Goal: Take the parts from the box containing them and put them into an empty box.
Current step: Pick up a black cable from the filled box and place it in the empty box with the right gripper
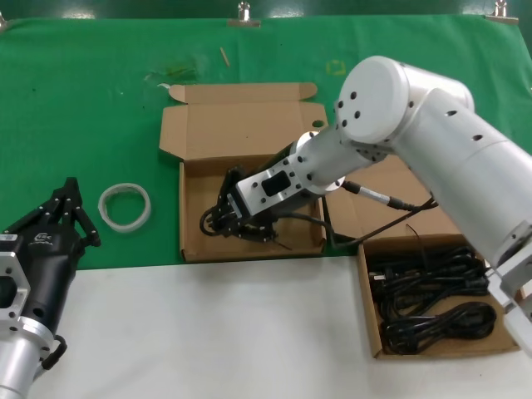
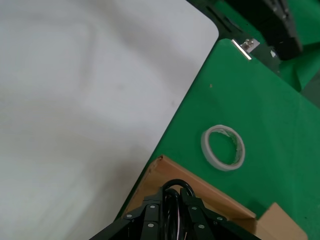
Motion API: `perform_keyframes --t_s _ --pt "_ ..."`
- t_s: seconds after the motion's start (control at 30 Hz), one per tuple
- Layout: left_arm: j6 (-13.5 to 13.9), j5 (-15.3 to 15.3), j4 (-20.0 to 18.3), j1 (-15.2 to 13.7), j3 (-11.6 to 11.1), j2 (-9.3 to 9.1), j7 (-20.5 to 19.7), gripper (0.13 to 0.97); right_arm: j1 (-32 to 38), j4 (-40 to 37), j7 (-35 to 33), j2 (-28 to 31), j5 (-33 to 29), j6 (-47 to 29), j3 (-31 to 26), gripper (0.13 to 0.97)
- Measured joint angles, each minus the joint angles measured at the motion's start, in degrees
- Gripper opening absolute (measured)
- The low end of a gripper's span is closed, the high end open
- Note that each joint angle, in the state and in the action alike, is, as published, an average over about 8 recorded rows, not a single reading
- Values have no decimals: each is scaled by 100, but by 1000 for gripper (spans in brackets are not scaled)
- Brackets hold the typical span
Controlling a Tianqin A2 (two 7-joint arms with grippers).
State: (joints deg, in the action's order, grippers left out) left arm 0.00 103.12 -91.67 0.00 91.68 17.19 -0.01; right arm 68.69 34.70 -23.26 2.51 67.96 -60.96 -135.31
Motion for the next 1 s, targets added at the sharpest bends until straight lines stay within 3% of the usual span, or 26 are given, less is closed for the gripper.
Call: perform_keyframes --t_s 0.5,1.0 --pt "0 0 0 0 0 0 0 140 10 -730 -477 -234 215 371 -237 193" --pt "0 0 0 0 0 0 0 140 256 -1289 -837 -250 1898 1337 -1828 193"
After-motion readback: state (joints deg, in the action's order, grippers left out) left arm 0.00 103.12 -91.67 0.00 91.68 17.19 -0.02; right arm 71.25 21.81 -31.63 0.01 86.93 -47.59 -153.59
